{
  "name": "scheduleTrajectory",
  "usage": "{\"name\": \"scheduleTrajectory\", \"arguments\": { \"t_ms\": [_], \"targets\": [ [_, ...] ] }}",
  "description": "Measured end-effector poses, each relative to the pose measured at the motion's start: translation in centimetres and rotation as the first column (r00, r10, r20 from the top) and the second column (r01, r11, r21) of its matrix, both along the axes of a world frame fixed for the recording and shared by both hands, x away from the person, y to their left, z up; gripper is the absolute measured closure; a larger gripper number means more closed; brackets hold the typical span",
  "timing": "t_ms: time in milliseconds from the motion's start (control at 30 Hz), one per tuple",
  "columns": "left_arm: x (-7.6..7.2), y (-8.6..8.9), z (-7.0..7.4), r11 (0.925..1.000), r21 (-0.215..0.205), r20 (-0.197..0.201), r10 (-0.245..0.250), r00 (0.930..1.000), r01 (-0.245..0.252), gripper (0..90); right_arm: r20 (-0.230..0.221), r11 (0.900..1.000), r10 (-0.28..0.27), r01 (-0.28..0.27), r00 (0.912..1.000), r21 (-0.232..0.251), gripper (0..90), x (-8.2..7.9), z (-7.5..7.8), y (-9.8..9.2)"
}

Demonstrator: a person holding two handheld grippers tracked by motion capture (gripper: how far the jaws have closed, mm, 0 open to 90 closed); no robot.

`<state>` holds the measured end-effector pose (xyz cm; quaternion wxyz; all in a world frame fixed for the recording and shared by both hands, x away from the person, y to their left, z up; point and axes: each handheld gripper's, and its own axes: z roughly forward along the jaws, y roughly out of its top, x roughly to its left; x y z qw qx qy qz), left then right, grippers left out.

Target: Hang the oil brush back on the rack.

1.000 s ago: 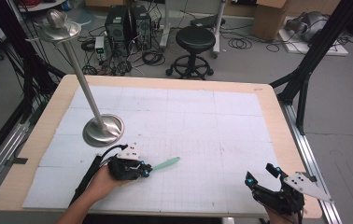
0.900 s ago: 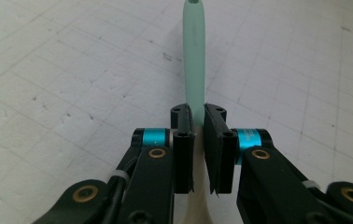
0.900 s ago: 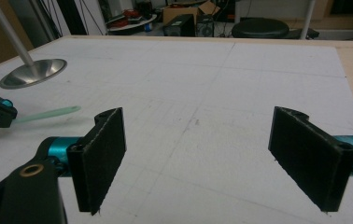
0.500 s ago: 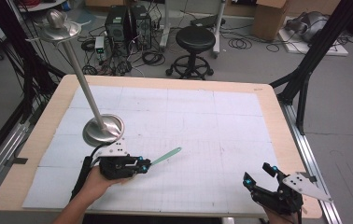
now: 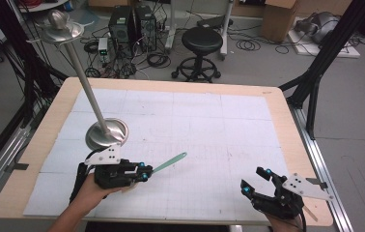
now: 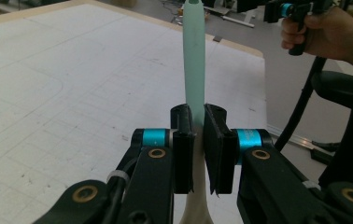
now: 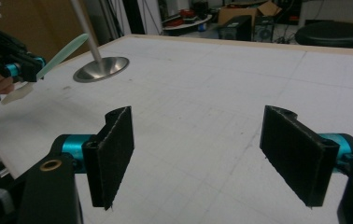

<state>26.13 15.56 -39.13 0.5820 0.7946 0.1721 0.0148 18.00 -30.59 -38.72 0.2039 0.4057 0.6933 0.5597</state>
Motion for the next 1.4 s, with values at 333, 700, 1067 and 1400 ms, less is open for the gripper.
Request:
{"name": "scheduleTrajectory", "arguments": {
  "t_ms": [333, 700, 1067, 1400],
  "targets": [
    [-0.8, -0.4, 0.6, 0.9977, -0.016, 0.029, -0.065, 0.9975, 0.066, 81.8, 0.010, 0.993, 0.120, -0.120, 0.9927, 0.000, 30.3, 0.4, 0.5, 1.2],
    [-1.5, -1.5, 1.3, 0.9903, -0.009, 0.053, -0.138, 0.9890, 0.138, 81.8, 0.028, 0.939, 0.344, -0.344, 0.9386, 0.017, 29.3, 1.8, 1.5, 4.7],
    [-2.4, -2.8, 1.6, 0.9775, 0.016, 0.072, -0.211, 0.9748, 0.211, 81.8, 0.016, 0.836, 0.548, -0.547, 0.8365, -0.032, 36.3, 3.0, 2.6, 8.6],
    [-2.7, -3.2, 1.7, 0.9680, 0.023, 0.073, -0.251, 0.9652, 0.250, 81.8, 0.009, 0.772, 0.634, -0.632, 0.7736, -0.062, 57.7, 3.3, 3.2, 10.0]
  ]
}}
